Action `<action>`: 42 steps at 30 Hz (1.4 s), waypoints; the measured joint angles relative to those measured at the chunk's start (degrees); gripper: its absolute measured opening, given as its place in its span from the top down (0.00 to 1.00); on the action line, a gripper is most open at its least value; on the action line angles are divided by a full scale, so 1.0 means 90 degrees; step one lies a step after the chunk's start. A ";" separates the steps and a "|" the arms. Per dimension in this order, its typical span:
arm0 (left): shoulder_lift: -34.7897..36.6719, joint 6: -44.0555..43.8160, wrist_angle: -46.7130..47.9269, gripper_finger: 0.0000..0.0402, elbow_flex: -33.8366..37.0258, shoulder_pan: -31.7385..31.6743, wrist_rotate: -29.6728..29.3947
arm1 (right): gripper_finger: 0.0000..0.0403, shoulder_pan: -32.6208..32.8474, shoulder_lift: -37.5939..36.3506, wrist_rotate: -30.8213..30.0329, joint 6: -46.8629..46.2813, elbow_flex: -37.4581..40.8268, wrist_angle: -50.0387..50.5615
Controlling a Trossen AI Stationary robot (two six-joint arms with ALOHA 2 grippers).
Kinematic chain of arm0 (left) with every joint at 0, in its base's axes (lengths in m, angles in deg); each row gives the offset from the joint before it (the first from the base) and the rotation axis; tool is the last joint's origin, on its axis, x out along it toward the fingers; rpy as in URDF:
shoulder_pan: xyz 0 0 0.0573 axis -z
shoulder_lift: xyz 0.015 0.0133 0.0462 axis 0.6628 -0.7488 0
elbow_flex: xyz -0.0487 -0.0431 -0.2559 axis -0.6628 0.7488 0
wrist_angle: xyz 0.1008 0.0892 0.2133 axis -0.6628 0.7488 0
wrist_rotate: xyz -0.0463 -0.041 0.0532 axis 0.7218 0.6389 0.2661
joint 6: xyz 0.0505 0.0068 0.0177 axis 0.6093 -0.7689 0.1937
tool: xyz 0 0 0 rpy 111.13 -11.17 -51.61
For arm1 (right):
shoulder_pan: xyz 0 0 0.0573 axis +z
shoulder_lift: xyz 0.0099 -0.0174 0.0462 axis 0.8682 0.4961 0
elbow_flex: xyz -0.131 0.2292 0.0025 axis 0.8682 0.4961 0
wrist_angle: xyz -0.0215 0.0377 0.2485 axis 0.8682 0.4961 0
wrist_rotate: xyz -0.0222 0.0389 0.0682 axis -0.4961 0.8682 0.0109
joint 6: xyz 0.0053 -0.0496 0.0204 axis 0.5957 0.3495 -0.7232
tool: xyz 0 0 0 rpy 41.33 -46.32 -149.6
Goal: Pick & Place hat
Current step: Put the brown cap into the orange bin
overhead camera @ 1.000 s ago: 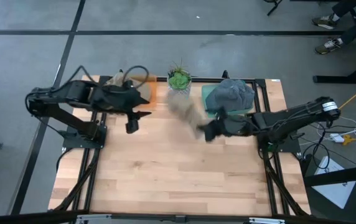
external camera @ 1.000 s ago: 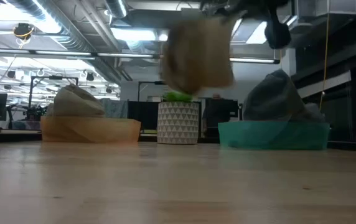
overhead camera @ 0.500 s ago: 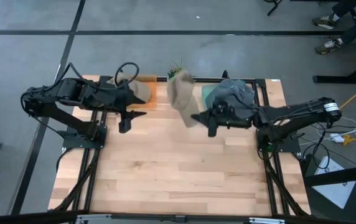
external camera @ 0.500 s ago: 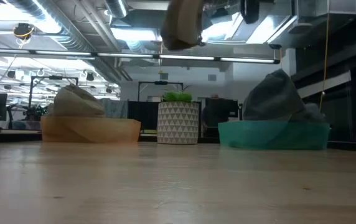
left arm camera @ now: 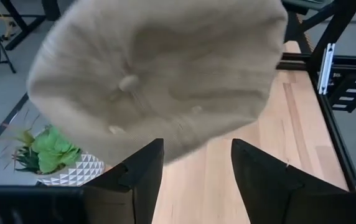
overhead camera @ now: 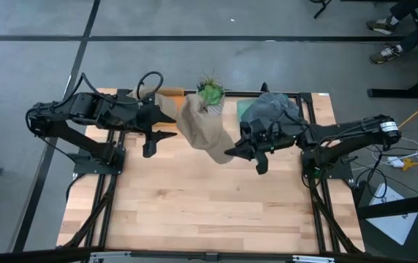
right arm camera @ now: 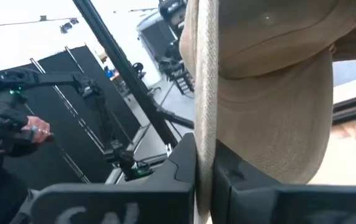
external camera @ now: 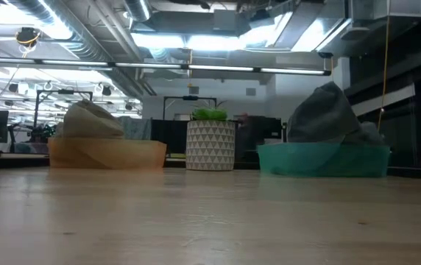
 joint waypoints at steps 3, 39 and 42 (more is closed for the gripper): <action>-0.0002 -0.0014 0.0044 0.54 0.0000 0.0000 0.0007 | 0.97 -0.0107 -0.0002 0.0001 -0.0003 0.0000 -0.0091; -0.1222 -0.0259 0.0593 0.54 0.0005 -0.0005 -0.0732 | 0.97 -0.0014 -0.0005 0.0740 -0.0047 0.0002 0.1486; -0.1207 -0.0282 0.0403 0.54 0.0005 -0.0084 -0.0810 | 0.97 -0.0014 -0.0005 0.0740 -0.0049 0.0002 0.1476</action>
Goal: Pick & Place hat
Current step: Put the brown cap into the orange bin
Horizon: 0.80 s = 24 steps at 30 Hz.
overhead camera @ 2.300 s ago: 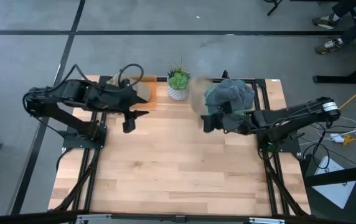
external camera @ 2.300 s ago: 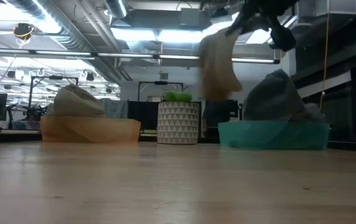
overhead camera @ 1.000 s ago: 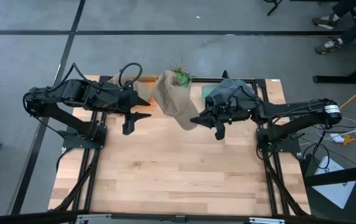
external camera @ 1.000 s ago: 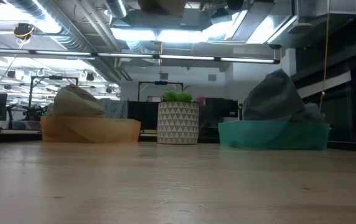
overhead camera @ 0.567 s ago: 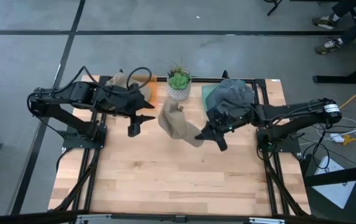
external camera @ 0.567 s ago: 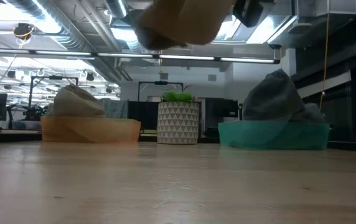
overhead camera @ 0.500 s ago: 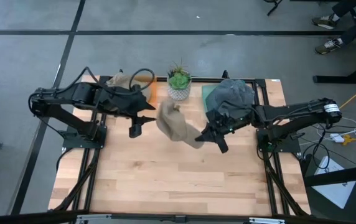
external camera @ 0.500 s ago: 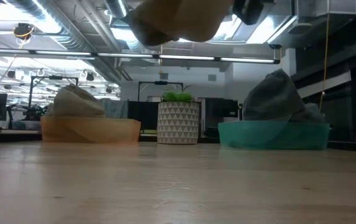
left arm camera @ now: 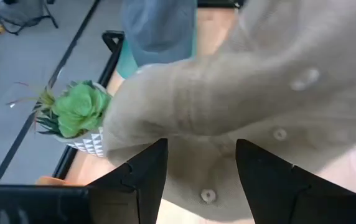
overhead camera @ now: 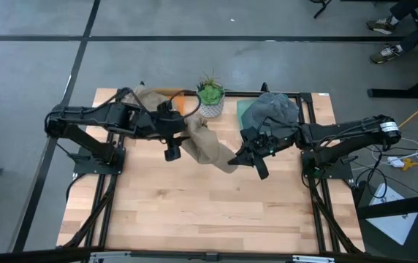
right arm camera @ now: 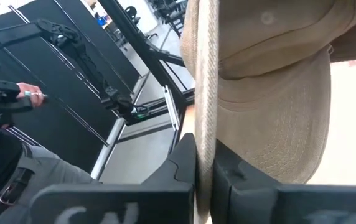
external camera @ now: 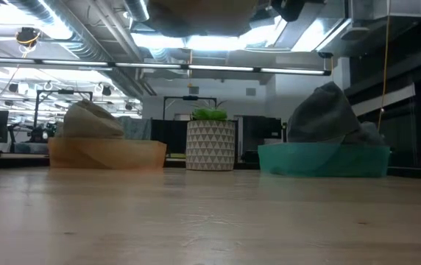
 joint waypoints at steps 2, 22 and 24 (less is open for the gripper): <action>-0.0002 -0.0017 -0.0115 0.54 0.0000 -0.0064 -0.0015 | 0.97 0.0000 0.0000 -0.0002 0.0000 0.0000 -0.0068; 0.0017 -0.0049 -0.0969 0.86 0.0000 -0.0390 0.0270 | 0.97 -0.0003 0.0000 -0.0130 0.0175 0.0000 -0.0141; 0.0017 -0.0056 -0.0969 0.96 0.0000 -0.0390 0.0374 | 0.97 -0.0022 0.0000 -0.0084 0.0243 0.0000 -0.0137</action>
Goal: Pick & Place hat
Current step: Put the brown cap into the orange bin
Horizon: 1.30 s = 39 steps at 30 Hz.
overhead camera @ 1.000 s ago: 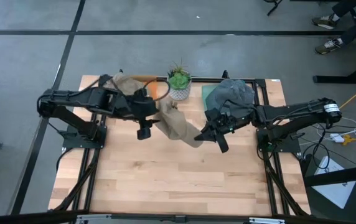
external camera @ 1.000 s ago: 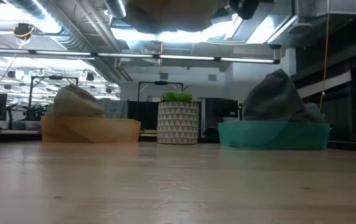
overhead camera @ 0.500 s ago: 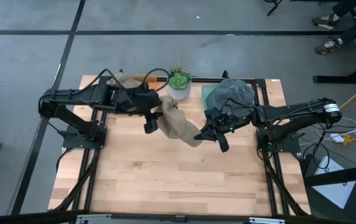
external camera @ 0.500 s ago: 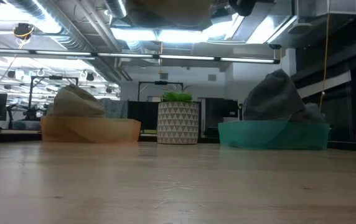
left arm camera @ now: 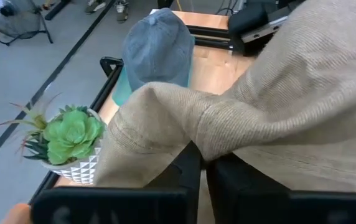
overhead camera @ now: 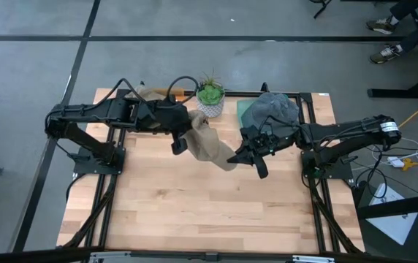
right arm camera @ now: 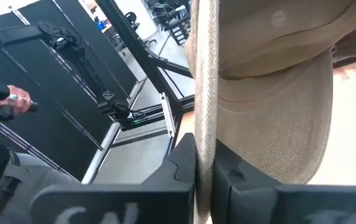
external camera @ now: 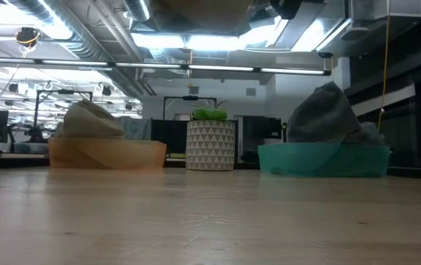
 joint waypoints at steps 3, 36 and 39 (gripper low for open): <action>0.0007 0.0002 0.0015 0.98 0.0000 0.0000 0.0203 | 0.97 -0.0024 -0.0002 0.0059 0.0243 0.0000 0.0145; 0.0543 -0.1476 0.0734 0.97 0.0002 0.0013 0.3808 | 0.96 -0.0092 -0.0663 0.0436 0.1507 -0.0019 0.1922; 0.0590 -0.1436 0.0866 0.91 0.0000 0.0013 0.3894 | 0.96 -0.0082 -0.0670 0.0579 0.1398 -0.0001 0.2112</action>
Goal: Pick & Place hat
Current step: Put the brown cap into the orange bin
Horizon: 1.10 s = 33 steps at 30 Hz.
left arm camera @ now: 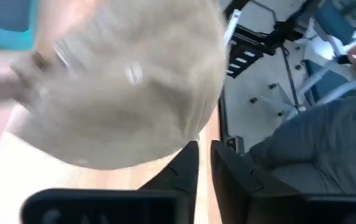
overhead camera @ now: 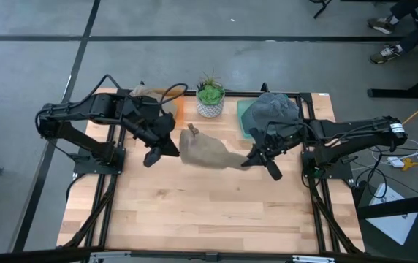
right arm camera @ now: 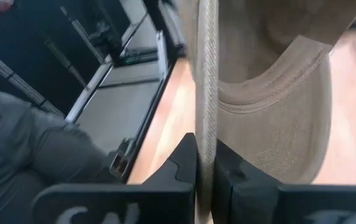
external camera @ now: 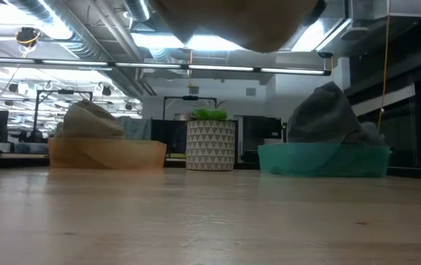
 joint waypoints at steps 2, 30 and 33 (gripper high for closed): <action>0.0021 0.0032 -0.0021 0.87 -0.0007 0.0011 0.0061 | 0.96 0.0010 0.0002 0.0040 -0.0016 0.0006 0.0022; 0.0168 0.0325 0.0666 0.52 -0.0005 0.0507 -0.3394 | 0.96 -0.0626 0.0002 -0.0292 -0.1914 0.0006 -0.1214; 0.0165 0.0326 0.0657 0.51 -0.0005 0.0547 -0.3828 | 0.96 -0.0626 0.0002 -0.0289 -0.1883 0.0006 -0.1297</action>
